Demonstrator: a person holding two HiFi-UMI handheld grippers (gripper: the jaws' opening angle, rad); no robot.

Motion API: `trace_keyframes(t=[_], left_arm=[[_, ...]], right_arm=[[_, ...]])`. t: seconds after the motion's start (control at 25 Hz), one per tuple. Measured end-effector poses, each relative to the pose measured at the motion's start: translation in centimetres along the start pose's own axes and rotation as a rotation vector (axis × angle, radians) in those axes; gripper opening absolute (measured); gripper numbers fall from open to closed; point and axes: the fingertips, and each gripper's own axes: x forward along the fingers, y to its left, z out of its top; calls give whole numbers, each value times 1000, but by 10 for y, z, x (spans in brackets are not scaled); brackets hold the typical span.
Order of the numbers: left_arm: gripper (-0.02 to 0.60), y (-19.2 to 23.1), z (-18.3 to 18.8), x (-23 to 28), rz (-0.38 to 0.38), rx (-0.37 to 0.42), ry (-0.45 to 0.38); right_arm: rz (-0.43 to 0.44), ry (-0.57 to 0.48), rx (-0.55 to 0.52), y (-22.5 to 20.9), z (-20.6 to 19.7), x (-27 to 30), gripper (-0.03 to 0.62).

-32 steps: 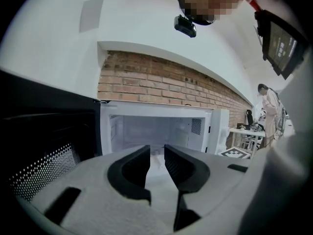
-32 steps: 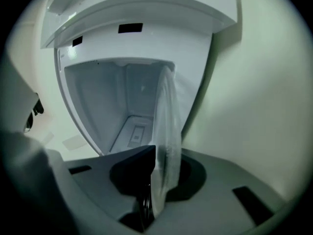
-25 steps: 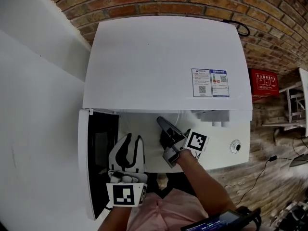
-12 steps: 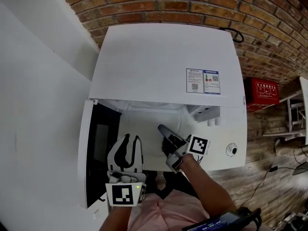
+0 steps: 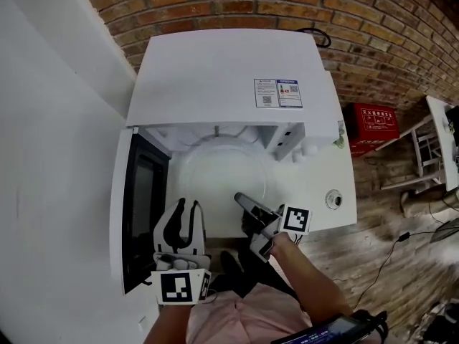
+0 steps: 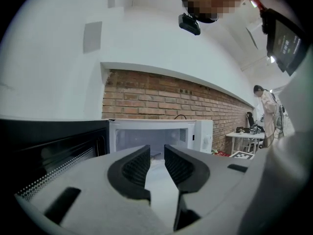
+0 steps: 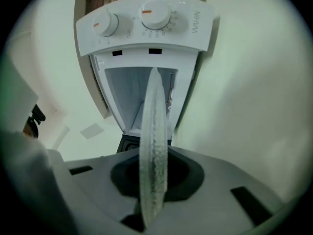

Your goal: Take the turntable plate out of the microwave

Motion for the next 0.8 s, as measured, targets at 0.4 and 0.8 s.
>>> trace_keyframes(t=[0.4, 0.8], left_arm=[[97, -2, -9, -29, -10, 9, 18], [97, 4, -19, -15, -17, 6, 40]], right_arm=[[-68, 8, 18, -29, -24, -39, 30], [-51, 35, 8, -32, -18, -30, 29]])
